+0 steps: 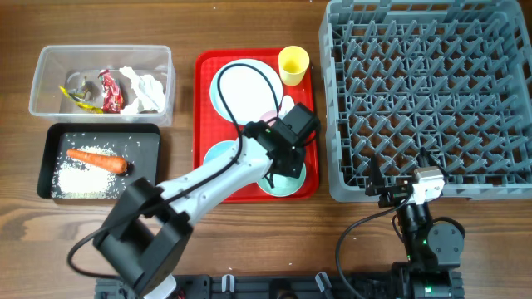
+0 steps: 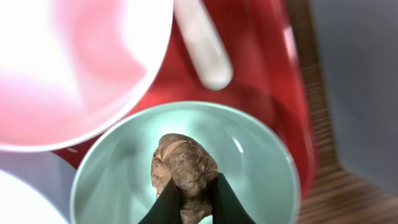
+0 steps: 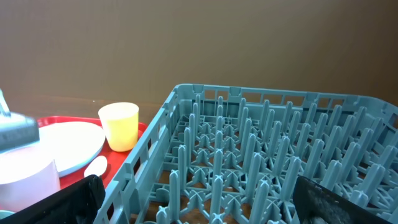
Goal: Sort waste into correct bins and load items into the dishwasher rack
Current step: 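Carry the mushroom left and drop it on the black tray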
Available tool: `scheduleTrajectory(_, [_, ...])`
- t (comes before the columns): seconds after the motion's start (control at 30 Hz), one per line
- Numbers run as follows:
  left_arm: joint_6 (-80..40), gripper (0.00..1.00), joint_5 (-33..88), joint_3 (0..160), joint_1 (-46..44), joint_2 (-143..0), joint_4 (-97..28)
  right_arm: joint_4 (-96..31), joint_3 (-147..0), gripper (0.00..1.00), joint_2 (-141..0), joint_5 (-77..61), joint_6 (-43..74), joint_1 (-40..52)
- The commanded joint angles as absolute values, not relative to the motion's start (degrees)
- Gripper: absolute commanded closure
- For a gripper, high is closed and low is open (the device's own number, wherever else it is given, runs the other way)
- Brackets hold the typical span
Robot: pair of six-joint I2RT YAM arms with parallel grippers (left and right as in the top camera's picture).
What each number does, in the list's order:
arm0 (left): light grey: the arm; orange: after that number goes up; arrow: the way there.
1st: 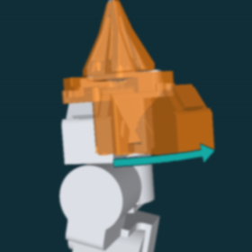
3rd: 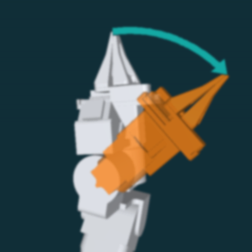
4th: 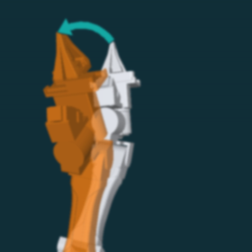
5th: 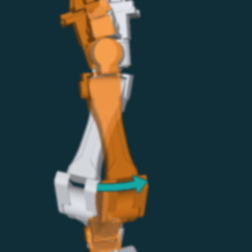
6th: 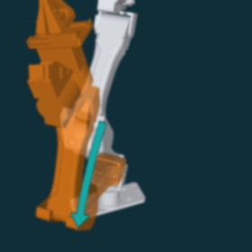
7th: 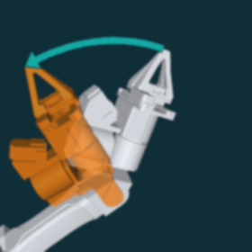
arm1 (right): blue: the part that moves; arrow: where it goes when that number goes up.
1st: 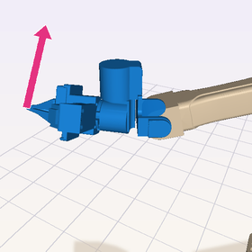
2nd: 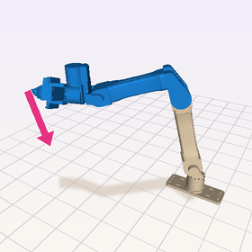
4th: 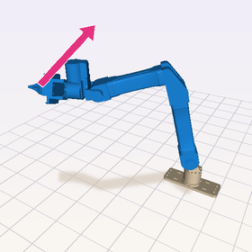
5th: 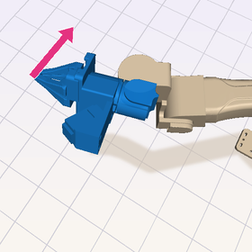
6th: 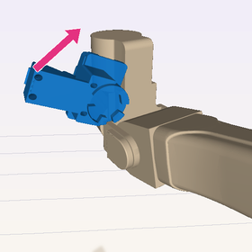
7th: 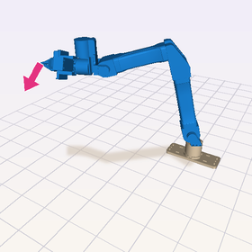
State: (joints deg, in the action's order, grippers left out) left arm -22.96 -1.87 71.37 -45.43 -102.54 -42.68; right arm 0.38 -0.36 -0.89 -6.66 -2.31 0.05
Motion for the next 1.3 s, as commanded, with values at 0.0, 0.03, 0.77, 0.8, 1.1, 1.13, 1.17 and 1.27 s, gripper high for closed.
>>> scheduleTrajectory(0.0, [-22.65,0.90,-3.27,72.79,-44.91,-98.04,-43.18,0.54,-0.30,0.00,-0.43,-7.55,-2.85,-0.23])
scheduleTrajectory(0.03, [-22.65,0.90,-3.38,72.79,-44.42,-97.27,-43.62,0.54,-0.30,0.00,-0.43,-7.55,-2.87,-0.23])
scheduleTrajectory(0.77, [-22.72,0.90,-6.59,72.77,5.32,-83.26,-60.75,0.54,-0.30,0.00,-0.43,-7.55,-2.87,-0.23])
scheduleTrajectory(0.8, [-22.74,0.90,-7.03,72.77,7.79,-83.26,-60.73,0.54,-0.30,0.00,-0.43,-7.55,-2.87,-0.23])
scheduleTrajectory(1.1, [-26.39,0.94,-7.38,72.66,28.82,-85.12,-54.35,0.54,-0.30,0.00,-0.43,-7.55,-2.87,-0.23])
scheduleTrajectory(1.13, [-26.37,0.94,-7.38,72.64,30.06,-85.67,-53.60,0.54,-0.30,0.00,-0.43,-7.55,-2.87,-0.23])
scheduleTrajectory(1.17, [-26.37,0.94,-7.42,72.64,31.16,-86.30,-53.17,0.54,-0.30,0.00,-0.43,-7.55,-2.87,-0.23])
scheduleTrajectory(1.27, [-26.37,0.93,-7.42,72.62,33.87,-88.79,-52.90,0.54,-0.30,0.00,-0.43,-7.55,-2.85,-0.23])
